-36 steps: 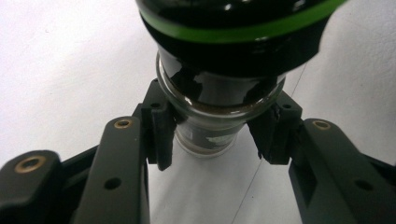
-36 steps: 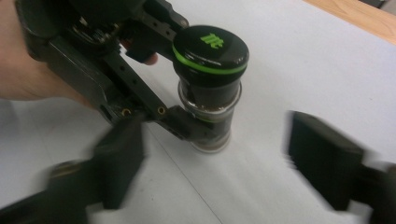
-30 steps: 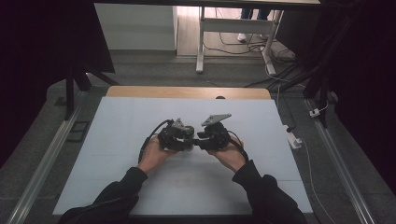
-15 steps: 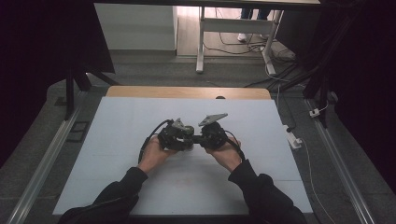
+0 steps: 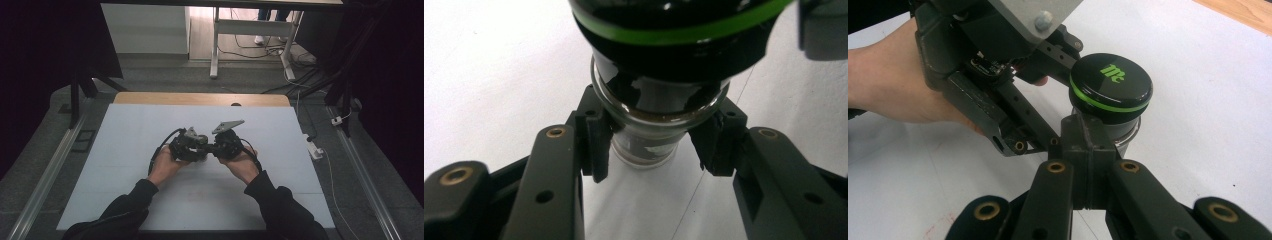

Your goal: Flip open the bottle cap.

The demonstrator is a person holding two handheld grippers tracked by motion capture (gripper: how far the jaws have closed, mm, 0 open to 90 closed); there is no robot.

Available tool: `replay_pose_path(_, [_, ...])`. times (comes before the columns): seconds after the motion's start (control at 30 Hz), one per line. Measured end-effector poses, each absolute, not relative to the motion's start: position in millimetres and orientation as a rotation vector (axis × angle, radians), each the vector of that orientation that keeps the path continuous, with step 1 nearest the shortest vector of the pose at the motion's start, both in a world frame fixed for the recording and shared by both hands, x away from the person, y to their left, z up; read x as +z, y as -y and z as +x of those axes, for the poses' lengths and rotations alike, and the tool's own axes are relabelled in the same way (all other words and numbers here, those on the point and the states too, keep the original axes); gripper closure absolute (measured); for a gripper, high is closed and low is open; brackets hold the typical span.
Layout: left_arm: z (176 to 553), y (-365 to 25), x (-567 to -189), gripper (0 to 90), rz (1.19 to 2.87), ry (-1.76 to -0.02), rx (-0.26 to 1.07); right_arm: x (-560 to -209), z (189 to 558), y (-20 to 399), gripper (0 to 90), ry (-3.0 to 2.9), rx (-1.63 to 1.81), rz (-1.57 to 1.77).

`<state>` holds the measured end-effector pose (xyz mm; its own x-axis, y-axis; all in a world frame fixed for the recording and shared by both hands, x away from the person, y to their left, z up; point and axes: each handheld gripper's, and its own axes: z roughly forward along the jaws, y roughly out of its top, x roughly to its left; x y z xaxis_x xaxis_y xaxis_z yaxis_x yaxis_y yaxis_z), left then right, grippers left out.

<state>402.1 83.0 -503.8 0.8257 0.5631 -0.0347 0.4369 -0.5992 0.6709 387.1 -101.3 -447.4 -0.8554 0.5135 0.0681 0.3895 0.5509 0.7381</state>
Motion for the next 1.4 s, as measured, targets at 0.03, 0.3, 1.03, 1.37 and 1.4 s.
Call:
replay_pose_path(0.03, [402.1, -83.0, -503.8, 53.6, 2.306, -0.728, 0.235, -447.5, 387.4, 101.2, 89.5, -2.627, 1.191, 0.773])
replay_pose_path(0.3, [401.8, -82.7, -503.8, 53.6, 2.307, -0.729, 0.239, -445.2, 389.7, 100.5, 89.5, -2.616, 1.2, 0.781])
replay_pose_path(1.03, [401.3, -83.0, -504.4, 53.6, 2.3, -0.738, 0.241, -436.8, 396.1, 97.6, 89.6, -2.598, 1.218, 0.797])
replay_pose_path(1.37, [401.0, -82.6, -504.6, 53.7, 2.296, -0.742, 0.239, -433.9, 401.7, 95.7, 89.6, -2.589, 1.219, 0.798])
replay_pose_path(1.4, [400.9, -82.5, -504.6, 53.7, 2.296, -0.743, 0.239, -433.2, 402.5, 95.8, 89.6, -2.587, 1.219, 0.799])
